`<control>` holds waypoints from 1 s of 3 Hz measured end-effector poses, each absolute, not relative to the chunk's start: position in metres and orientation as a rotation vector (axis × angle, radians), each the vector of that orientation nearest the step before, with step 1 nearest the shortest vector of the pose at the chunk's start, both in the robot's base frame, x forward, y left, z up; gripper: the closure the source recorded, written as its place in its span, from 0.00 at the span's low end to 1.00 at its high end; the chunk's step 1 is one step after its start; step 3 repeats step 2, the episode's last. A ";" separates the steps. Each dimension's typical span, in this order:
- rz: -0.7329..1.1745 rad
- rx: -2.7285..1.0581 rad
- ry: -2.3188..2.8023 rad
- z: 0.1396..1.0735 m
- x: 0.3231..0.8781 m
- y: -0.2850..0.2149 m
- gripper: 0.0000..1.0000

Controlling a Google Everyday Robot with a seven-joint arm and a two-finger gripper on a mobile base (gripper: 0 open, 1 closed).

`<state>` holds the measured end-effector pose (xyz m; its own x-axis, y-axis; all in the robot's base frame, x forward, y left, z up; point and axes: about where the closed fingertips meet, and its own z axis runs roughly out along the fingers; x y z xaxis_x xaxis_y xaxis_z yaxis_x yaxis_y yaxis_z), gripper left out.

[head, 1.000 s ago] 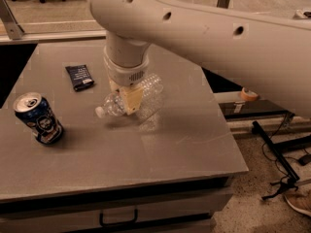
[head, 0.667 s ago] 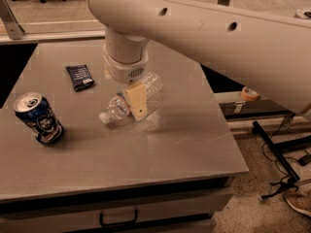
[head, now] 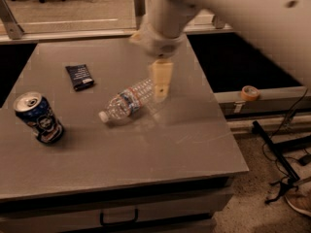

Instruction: Knock water bottle over

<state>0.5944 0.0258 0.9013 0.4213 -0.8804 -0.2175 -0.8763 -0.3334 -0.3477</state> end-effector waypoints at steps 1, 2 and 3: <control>0.116 -1.939 1.659 0.930 0.614 -0.041 0.00; 0.206 -1.852 1.658 0.946 0.607 -0.045 0.00; 0.206 -1.852 1.658 0.946 0.607 -0.045 0.00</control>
Offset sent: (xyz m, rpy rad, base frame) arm 0.0191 -0.0645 0.0275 0.2101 0.0257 -0.2044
